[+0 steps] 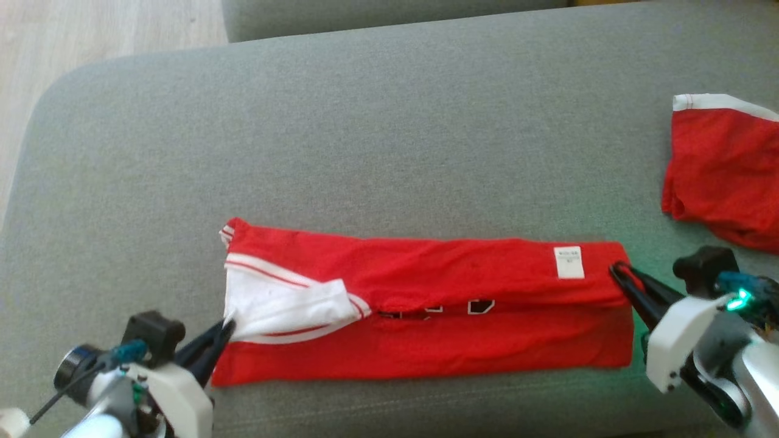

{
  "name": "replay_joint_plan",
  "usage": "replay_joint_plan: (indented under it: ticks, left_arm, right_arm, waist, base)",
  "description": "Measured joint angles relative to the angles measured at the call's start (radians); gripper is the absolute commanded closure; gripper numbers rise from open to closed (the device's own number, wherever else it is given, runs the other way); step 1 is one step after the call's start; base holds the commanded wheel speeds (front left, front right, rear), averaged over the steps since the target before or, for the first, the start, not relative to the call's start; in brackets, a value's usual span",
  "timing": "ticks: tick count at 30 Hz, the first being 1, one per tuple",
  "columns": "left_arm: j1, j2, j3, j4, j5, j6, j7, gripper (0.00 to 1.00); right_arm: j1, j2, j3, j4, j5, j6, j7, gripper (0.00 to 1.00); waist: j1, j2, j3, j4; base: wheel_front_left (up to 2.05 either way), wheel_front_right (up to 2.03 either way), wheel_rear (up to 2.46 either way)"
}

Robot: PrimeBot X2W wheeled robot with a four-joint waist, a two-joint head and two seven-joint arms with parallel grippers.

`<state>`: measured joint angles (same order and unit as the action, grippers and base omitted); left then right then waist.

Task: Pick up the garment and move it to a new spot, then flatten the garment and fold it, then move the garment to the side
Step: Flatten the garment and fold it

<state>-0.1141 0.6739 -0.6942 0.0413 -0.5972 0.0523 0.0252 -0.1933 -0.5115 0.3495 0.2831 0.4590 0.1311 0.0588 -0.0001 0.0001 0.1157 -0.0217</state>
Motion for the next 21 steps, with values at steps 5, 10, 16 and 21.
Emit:
replay_joint_plan:
  ticks: [5,10,16,21]
  left_arm:
    - [0.026,0.030,-0.013,-0.008,-0.004,-0.009,0.027,1.00]
    - [0.026,0.038,-0.032,-0.008,-0.001,-0.018,0.041,0.41]
    - [0.026,0.039,-0.032,-0.008,-0.001,-0.014,0.041,0.00]
    - [0.025,0.036,0.032,-0.010,-0.004,0.053,-0.035,0.00]
  right_arm:
    - [0.055,-0.030,-0.015,-0.059,0.018,0.000,0.069,1.00]
    - [0.088,-0.028,-0.044,-0.094,0.088,0.000,0.156,0.00]
    - [0.159,-0.032,-0.136,-0.168,0.158,0.000,0.202,0.00]
    - [0.188,-0.006,-0.273,-0.212,0.143,0.000,0.185,0.00]
  waist:
    - [0.0000,0.0000,-0.009,0.000]
    - [0.0000,0.0000,-0.013,0.001]
    - [0.0001,0.0000,-0.012,0.008]
    - [0.0002,0.0000,-0.019,0.008]
  base:
    - [0.00,0.00,0.00]
    - [0.00,0.00,0.00]
    - [0.00,0.00,0.00]
    - [0.00,0.00,0.00]
